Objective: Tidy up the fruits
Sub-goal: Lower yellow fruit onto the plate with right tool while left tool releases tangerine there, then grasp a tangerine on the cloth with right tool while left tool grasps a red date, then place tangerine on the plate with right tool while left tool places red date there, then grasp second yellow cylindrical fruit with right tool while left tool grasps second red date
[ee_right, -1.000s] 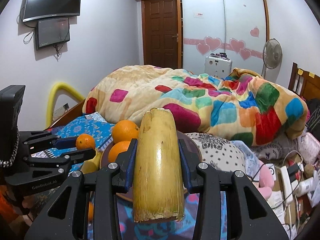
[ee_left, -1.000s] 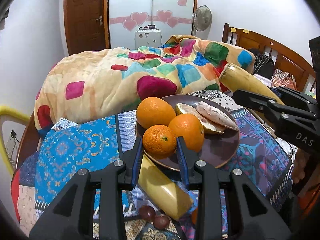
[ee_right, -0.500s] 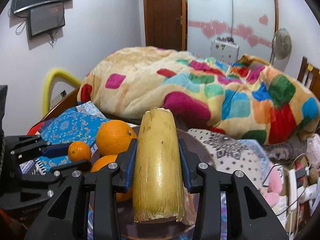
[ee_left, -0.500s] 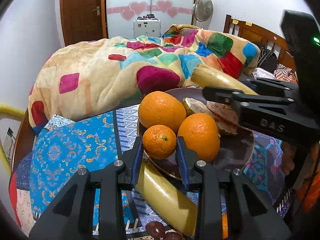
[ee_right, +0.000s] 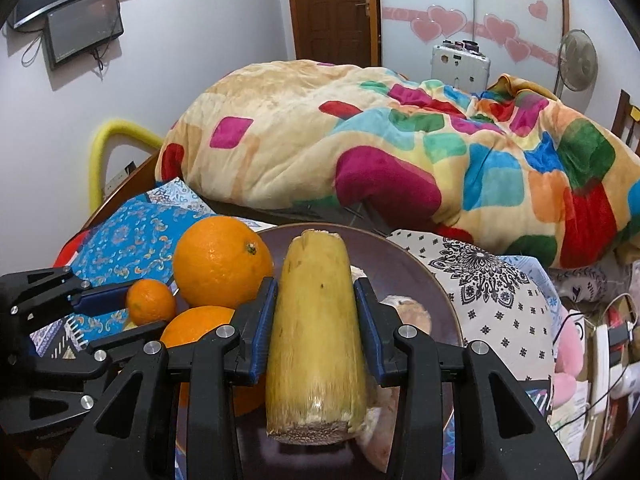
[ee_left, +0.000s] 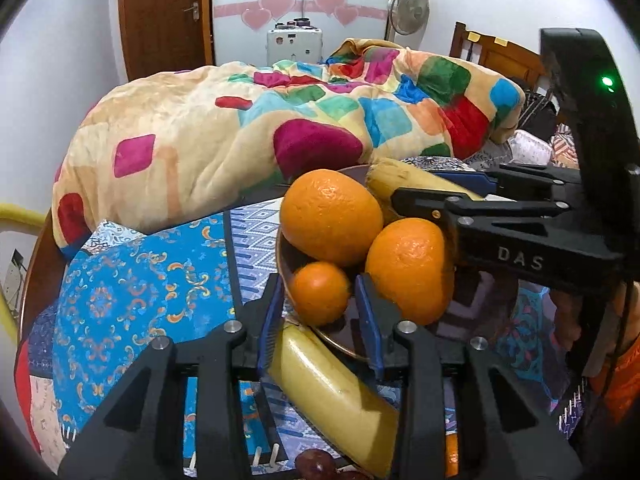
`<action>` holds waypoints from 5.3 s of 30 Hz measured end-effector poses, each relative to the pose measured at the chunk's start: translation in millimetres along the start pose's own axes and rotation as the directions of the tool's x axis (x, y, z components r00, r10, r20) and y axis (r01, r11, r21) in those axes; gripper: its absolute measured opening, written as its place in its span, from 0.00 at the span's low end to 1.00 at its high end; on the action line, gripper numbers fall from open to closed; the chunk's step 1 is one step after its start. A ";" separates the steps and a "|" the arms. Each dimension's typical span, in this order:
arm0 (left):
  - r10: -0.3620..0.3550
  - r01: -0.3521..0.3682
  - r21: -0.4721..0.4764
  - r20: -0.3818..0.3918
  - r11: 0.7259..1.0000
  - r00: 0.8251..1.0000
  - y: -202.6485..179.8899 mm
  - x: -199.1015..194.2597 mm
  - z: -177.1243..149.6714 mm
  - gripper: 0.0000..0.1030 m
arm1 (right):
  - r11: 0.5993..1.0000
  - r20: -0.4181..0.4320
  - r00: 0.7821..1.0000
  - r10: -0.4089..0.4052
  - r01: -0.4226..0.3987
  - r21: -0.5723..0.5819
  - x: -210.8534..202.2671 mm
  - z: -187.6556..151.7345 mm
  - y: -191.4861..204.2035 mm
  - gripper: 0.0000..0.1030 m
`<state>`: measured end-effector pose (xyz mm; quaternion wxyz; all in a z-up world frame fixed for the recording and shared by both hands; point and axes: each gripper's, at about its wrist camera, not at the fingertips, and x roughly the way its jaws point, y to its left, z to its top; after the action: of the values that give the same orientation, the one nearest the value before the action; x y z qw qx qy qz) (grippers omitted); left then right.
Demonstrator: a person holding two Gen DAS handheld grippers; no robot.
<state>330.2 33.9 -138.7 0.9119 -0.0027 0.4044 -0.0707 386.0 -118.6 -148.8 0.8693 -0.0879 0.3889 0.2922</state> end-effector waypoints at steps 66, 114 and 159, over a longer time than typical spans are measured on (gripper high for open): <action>-0.007 0.007 -0.005 -0.018 1.000 1.000 -12.9 -63.6 -101.2 0.28 | 0.994 0.070 0.994 0.078 -0.072 -0.088 -74.5 -122.0 84.5 0.33; -0.047 0.047 0.011 0.062 0.999 0.997 -16.7 -45.5 -33.0 0.14 | 0.999 0.098 0.995 -0.020 0.023 -0.024 -67.5 -80.6 19.9 0.33; 0.008 -0.005 -0.030 0.092 1.000 0.996 9.3 -100.9 -68.5 0.56 | 0.999 0.123 0.992 0.030 -0.025 -0.040 -82.4 -82.8 68.0 0.64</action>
<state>213.9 59.9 -111.0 0.9296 -0.0183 0.3630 -0.0616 251.6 -131.0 -140.2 0.8857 -0.0812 0.3299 0.3165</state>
